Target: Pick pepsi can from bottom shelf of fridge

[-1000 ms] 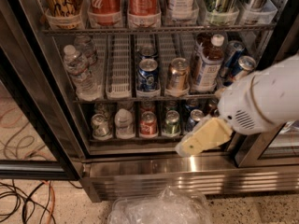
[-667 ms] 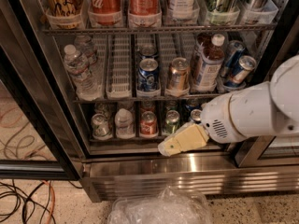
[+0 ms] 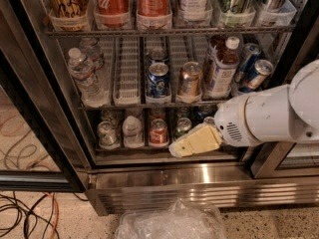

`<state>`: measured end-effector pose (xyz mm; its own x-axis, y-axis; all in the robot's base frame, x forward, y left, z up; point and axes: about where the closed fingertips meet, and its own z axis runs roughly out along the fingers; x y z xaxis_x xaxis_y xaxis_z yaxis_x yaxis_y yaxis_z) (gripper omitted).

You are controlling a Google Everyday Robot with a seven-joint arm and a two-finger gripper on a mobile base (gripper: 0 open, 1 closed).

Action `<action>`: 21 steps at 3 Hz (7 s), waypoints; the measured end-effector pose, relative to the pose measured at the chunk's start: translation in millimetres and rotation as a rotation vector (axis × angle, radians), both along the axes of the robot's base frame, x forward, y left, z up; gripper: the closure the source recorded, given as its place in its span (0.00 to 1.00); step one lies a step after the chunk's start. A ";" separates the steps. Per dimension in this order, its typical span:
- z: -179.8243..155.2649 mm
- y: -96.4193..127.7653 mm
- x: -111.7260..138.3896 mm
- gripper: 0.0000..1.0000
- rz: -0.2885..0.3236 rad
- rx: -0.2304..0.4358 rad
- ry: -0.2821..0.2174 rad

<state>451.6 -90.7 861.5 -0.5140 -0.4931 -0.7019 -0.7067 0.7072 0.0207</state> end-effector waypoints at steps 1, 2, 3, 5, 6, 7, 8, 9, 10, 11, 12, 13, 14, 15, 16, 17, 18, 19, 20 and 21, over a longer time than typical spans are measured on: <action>-13.6 0.1 6.3 0.00 -0.041 0.028 -0.027; -74.4 13.1 -11.2 0.00 -0.125 0.110 0.016; -142.2 27.7 -26.9 0.00 -0.246 0.204 0.050; -173.4 24.0 -4.5 0.00 -0.408 0.353 -0.004; -173.3 23.9 -4.4 0.00 -0.408 0.352 -0.004; -180.3 15.1 2.2 0.00 -0.447 0.339 -0.055; -216.1 25.2 -13.8 0.00 -0.437 0.281 -0.115; -240.0 27.6 -15.5 0.00 -0.438 0.260 -0.201; -248.6 19.3 6.0 0.00 -0.484 0.280 -0.317; -250.6 4.9 13.1 0.00 -0.546 0.282 -0.353; -252.4 2.2 18.7 0.00 -0.554 0.277 -0.364; -246.4 -16.3 37.7 0.00 -0.589 0.256 -0.446; -236.3 -36.6 59.9 0.00 -0.599 0.232 -0.537; -237.3 -47.9 85.4 0.00 -0.601 0.238 -0.596; -237.3 -48.0 85.5 0.00 -0.601 0.238 -0.596; -240.2 -57.1 94.5 0.00 -0.631 0.224 -0.624; -246.1 -77.0 108.9 0.00 -0.674 0.192 -0.667; -250.0 -96.9 122.5 0.00 -0.716 0.172 -0.709; -249.3 -108.2 133.3 0.16 -0.732 0.162 -0.740; -248.8 -114.8 141.4 0.35 -0.742 0.169 -0.758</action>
Offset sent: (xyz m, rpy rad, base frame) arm 0.0508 -0.0235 -0.1266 0.2455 -0.3046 -0.5338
